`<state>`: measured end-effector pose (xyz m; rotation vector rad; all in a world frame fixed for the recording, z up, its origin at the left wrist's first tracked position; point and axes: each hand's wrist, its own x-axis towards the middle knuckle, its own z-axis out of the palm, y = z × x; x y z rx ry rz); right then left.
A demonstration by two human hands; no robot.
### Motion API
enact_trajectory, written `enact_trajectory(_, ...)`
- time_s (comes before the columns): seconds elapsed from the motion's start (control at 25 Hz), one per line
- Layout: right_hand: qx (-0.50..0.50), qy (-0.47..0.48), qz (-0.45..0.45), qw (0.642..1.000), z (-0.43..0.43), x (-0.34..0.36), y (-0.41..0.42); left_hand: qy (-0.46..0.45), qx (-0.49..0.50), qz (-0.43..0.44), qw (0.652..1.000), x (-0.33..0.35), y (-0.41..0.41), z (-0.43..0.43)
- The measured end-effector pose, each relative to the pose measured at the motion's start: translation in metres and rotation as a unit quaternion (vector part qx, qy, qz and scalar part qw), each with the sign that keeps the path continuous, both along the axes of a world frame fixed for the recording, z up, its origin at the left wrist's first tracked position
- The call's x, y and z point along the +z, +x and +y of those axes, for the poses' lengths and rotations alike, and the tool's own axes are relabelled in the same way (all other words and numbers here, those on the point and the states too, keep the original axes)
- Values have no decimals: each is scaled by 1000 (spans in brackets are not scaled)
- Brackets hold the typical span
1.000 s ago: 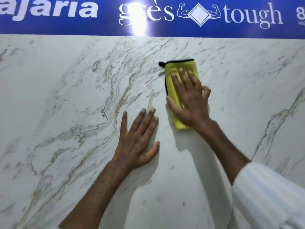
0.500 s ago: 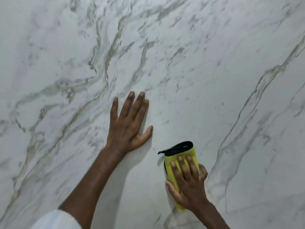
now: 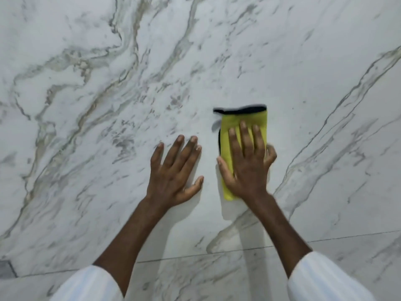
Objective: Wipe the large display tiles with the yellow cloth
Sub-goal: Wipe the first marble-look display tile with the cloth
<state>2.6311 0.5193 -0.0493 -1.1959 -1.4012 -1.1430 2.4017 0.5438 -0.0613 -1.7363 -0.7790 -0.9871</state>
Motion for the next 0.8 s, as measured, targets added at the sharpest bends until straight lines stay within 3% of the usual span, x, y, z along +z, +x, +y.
enact_trajectory(0.2,3,-138,-23,990,-20,-206,-12,7,4,-9,1000,2,3,0)
enact_trajectory(0.32,11,-205,-33,978,-37,-268,-6,-7,2,-15,1000,2,4,-1)
enact_trajectory(0.48,30,-149,-38,988,-27,-218,5,-12,10,-21,1000,1,6,-2)
enact_trajectory(0.64,2,-72,49,996,-11,-116,42,-58,-35,-40,997,-14,43,-14)
enact_trajectory(0.72,17,-67,59,996,-8,-127,58,-70,-7,-45,996,-25,61,-13)
enact_trajectory(0.8,21,-92,51,994,-12,-182,72,-60,24,-53,997,-31,68,-6)
